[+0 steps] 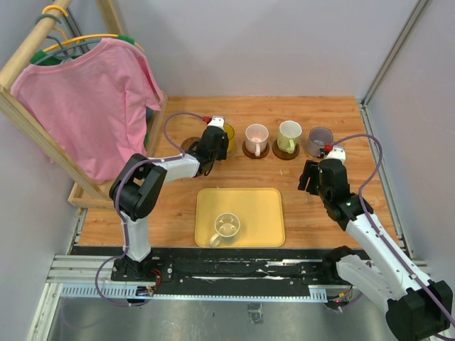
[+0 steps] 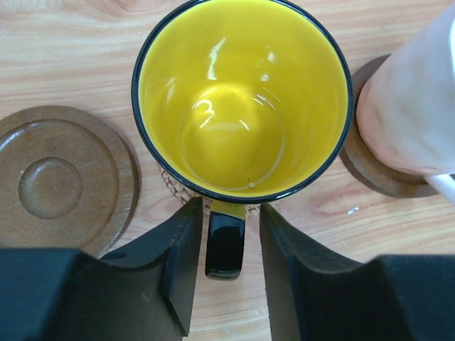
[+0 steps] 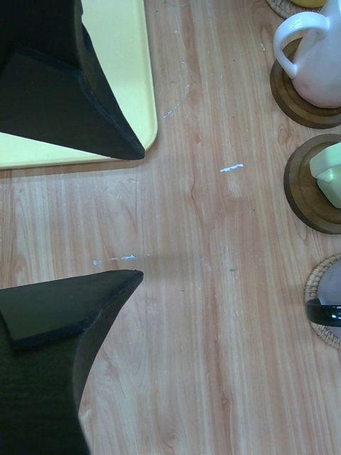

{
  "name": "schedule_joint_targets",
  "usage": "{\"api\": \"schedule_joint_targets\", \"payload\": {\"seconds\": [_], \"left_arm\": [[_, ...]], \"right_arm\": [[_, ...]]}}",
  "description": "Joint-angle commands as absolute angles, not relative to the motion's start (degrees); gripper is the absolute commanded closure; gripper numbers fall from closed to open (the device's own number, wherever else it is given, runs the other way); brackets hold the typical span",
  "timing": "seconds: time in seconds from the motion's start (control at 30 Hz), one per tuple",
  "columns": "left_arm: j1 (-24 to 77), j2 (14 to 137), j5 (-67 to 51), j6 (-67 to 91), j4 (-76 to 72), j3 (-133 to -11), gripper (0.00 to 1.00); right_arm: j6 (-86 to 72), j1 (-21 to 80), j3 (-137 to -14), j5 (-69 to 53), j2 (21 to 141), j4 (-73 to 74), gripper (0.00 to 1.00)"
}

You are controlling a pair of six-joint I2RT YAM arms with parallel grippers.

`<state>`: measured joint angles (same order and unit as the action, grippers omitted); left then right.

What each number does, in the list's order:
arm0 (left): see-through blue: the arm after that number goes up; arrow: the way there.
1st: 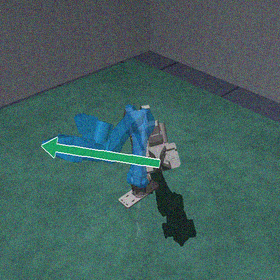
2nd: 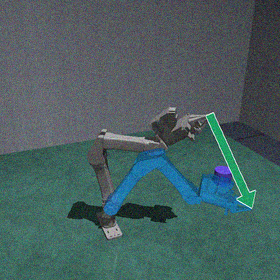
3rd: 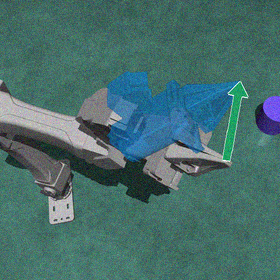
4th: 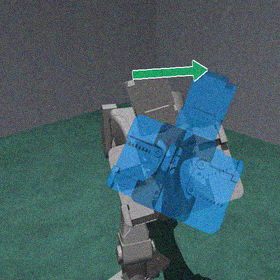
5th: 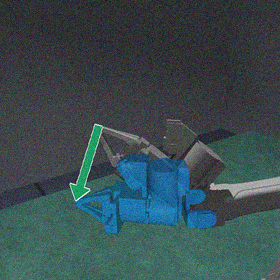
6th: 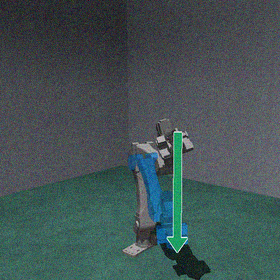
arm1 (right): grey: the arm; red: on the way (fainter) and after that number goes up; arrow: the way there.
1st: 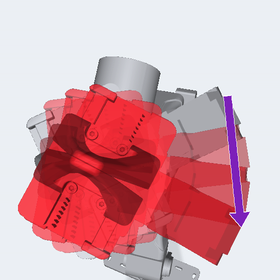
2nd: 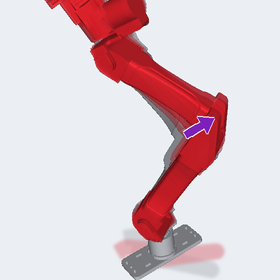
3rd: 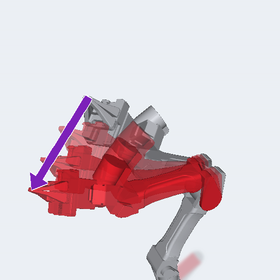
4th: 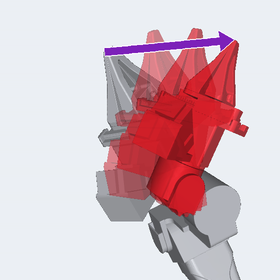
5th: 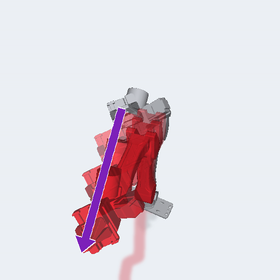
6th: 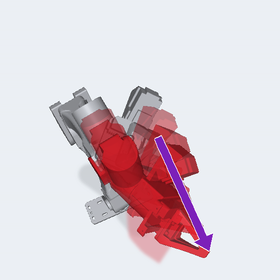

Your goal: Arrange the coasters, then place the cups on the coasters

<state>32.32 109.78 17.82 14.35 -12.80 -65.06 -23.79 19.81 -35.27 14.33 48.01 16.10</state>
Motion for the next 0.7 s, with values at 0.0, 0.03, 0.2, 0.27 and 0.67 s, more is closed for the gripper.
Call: {"api": "schedule_joint_targets", "payload": {"seconds": [0.0,0.03,0.2,0.27,0.67], "left_arm": [[32.34,108.37,17.50,15.02,-14.89,-66.07,0.52],[32.53,108.06,17.49,15.03,-14.80,-65.68,0.50],[33.40,106.26,17.63,15.77,-14.45,-64.25,0.42],[33.77,105.52,17.57,16.07,-14.12,-63.72,0.42],[35.11,103.47,18.18,16.94,-12.96,-62.31,0.42]], "right_arm": [[-24.44,19.16,-34.88,13.58,47.81,15.04,0.35],[-24.43,19.20,-34.84,13.42,47.81,15.05,0.35],[-24.76,19.16,-34.87,12.91,47.64,15.10,0.35],[-24.86,19.21,-34.89,12.60,47.56,15.12,0.35],[-25.49,19.18,-34.76,11.51,46.01,15.75,0.35]]}}
